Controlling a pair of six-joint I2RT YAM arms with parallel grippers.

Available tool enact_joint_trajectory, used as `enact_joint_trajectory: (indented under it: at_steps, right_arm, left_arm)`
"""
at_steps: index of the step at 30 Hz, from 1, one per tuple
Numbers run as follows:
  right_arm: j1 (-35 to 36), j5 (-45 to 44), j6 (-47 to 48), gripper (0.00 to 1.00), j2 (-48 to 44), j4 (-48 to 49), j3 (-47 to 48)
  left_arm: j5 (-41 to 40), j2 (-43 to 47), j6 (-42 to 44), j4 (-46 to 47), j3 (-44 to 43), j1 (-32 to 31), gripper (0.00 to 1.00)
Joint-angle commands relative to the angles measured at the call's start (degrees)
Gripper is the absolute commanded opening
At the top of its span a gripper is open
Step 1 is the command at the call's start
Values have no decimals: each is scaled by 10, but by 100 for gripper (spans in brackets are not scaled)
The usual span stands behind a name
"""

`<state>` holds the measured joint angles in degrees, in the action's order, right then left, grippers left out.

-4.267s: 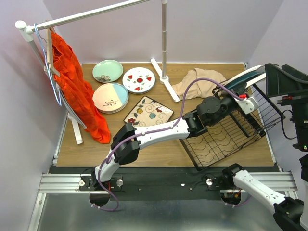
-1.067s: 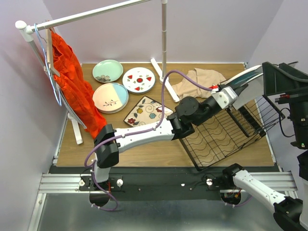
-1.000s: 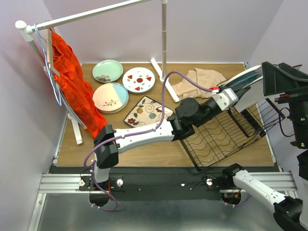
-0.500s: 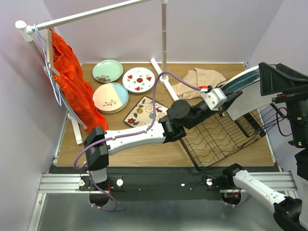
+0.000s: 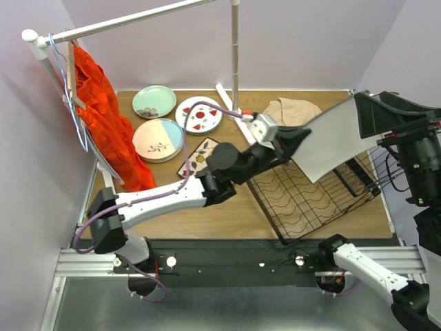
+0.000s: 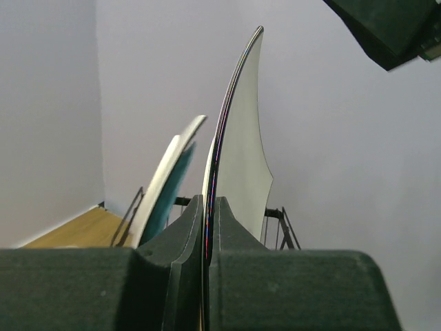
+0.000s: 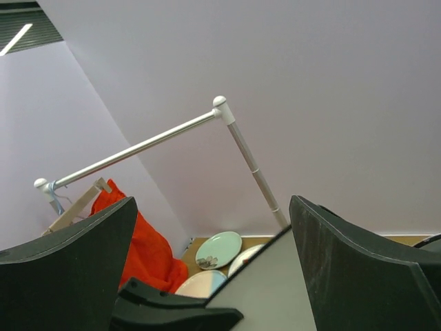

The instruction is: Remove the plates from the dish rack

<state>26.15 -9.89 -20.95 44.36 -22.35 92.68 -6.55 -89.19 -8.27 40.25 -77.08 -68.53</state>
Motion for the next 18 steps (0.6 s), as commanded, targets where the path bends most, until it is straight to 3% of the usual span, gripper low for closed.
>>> enact_joint_trajectory:
  at_steps: [1,7,18]
  right_arm:
    - [0,55,-7,100,24,5,-8]
    - [0,92,-22,100,69,5,6]
    - [0,257,-144,97,188,52,-64]
  left_arm:
    - [-47,117,-103,99,50,44,0]
    - [-18,214,-218,44,138,136,0]
    - [-73,402,-288,-78,257,240,0]
